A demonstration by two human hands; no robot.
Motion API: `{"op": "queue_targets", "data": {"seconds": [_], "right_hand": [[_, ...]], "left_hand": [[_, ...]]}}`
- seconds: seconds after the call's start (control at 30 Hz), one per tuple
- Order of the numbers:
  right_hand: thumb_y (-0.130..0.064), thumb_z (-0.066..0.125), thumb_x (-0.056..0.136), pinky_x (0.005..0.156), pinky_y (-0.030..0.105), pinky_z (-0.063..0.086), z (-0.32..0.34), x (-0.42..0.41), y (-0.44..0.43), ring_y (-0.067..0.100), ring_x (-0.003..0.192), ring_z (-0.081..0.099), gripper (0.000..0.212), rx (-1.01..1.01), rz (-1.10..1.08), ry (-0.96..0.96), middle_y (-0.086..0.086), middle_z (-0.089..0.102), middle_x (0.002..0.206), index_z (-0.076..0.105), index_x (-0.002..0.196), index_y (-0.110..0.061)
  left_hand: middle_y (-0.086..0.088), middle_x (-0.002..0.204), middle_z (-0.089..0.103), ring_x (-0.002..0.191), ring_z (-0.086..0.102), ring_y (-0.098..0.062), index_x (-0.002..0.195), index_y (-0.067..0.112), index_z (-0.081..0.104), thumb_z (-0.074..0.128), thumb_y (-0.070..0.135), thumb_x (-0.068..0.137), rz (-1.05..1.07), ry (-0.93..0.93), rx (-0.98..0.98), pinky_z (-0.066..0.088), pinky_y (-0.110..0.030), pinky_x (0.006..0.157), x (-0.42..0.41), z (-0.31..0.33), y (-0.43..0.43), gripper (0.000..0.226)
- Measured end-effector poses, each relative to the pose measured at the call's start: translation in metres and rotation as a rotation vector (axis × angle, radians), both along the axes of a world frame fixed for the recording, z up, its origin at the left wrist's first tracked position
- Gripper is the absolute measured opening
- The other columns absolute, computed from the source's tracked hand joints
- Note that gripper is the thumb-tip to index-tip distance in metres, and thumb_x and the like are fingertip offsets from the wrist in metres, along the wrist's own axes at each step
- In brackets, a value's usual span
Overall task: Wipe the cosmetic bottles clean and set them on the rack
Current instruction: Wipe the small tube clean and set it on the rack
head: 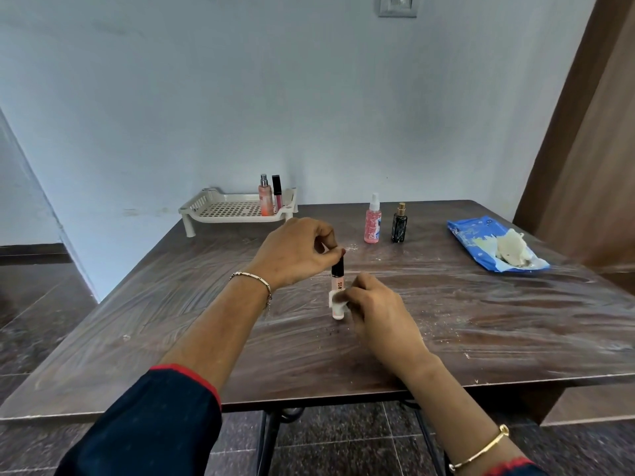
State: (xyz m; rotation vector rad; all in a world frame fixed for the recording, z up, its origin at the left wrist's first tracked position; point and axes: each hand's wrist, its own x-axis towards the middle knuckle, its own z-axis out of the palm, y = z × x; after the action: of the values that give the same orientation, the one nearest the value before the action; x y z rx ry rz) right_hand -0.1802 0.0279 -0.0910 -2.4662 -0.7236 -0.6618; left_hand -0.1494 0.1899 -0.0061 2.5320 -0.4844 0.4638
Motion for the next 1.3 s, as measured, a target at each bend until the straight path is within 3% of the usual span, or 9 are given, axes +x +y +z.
{"op": "queue_targets", "data": {"seconds": [0.2,0.37,0.57,0.77,0.93,1.03,1.13,1.2,1.3], "right_hand": [[0.0,0.065,0.082,0.051,0.04,0.052,0.024,0.003,0.003,0.025,0.064,0.059,0.017,0.113,-0.009,-0.164,0.007,0.058,0.088,0.071,0.097,-0.004],[-0.01,0.048,0.088,0.05,0.039,0.053,0.025,0.006,0.003,0.026,0.065,0.06,0.025,0.094,-0.034,-0.224,0.011,0.06,0.095,0.069,0.097,-0.001],[0.008,0.07,0.074,0.053,0.035,0.052,0.011,0.006,-0.004,0.023,0.066,0.06,0.034,-0.056,-0.016,-0.081,0.003,0.057,0.094,0.07,0.101,-0.011],[-0.002,0.057,0.087,0.071,0.039,0.052,-0.011,0.001,-0.012,0.027,0.08,0.062,0.028,-0.158,0.006,0.09,0.0,0.053,0.101,0.07,0.106,-0.018],[0.0,0.055,0.086,0.07,0.038,0.051,-0.01,0.001,-0.011,0.027,0.08,0.061,0.03,-0.15,0.032,0.099,0.0,0.053,0.101,0.071,0.105,-0.019],[0.001,0.058,0.084,0.067,0.039,0.052,-0.007,0.002,-0.01,0.026,0.08,0.063,0.028,-0.094,0.013,0.062,0.0,0.055,0.101,0.07,0.104,-0.014],[0.003,0.065,0.078,0.063,0.04,0.055,-0.003,0.004,-0.009,0.025,0.078,0.064,0.029,-0.033,0.009,0.009,0.002,0.058,0.1,0.071,0.103,-0.011],[0.004,0.067,0.076,0.062,0.039,0.056,0.002,0.004,-0.007,0.025,0.077,0.065,0.031,-0.018,0.007,-0.033,0.003,0.059,0.1,0.071,0.103,-0.01],[0.005,0.069,0.076,0.06,0.038,0.056,0.012,0.006,-0.003,0.026,0.075,0.066,0.03,0.003,-0.007,-0.102,0.005,0.061,0.101,0.071,0.103,-0.009]], "left_hand": [[0.012,0.071,0.066,0.073,0.061,-0.006,0.067,0.025,0.065,0.071,0.036,0.08,-0.019,-0.011,-0.028,0.054,-0.033,0.072,0.011,-0.002,-0.007,0.018],[0.008,0.065,0.067,0.064,0.062,-0.007,0.062,0.022,0.063,0.073,0.028,0.078,-0.02,-0.022,-0.109,0.054,-0.029,0.065,0.016,-0.007,-0.011,0.02],[0.009,0.057,0.06,0.053,0.053,-0.005,0.06,0.021,0.06,0.075,0.035,0.077,0.013,-0.039,-0.152,0.046,-0.023,0.057,0.021,-0.011,-0.013,0.027],[0.011,0.052,0.054,0.048,0.047,-0.002,0.059,0.022,0.057,0.075,0.038,0.077,0.006,-0.024,-0.197,0.04,-0.019,0.055,0.027,-0.014,-0.011,0.03],[0.011,0.05,0.051,0.048,0.044,-0.005,0.058,0.021,0.056,0.071,0.043,0.079,-0.031,-0.014,-0.183,0.039,-0.022,0.055,0.026,-0.013,-0.012,0.034],[0.002,0.048,0.042,0.048,0.036,-0.01,0.056,0.01,0.051,0.06,0.056,0.082,-0.09,0.013,-0.209,0.036,-0.022,0.056,0.024,-0.009,-0.01,0.054],[-0.018,0.059,0.061,0.049,0.046,-0.018,0.064,-0.005,0.056,0.043,0.074,0.078,-0.108,0.062,-0.221,0.042,-0.026,0.058,0.022,-0.006,-0.008,0.081],[-0.011,0.067,0.07,0.058,0.063,-0.021,0.067,-0.003,0.062,0.039,0.075,0.078,-0.101,0.084,-0.215,0.051,-0.032,0.066,0.02,-0.004,-0.006,0.082],[0.003,0.068,0.072,0.065,0.067,-0.001,0.074,-0.002,0.069,0.039,0.071,0.08,-0.089,0.069,-0.188,0.055,-0.034,0.075,0.018,-0.002,-0.005,0.079]]}}
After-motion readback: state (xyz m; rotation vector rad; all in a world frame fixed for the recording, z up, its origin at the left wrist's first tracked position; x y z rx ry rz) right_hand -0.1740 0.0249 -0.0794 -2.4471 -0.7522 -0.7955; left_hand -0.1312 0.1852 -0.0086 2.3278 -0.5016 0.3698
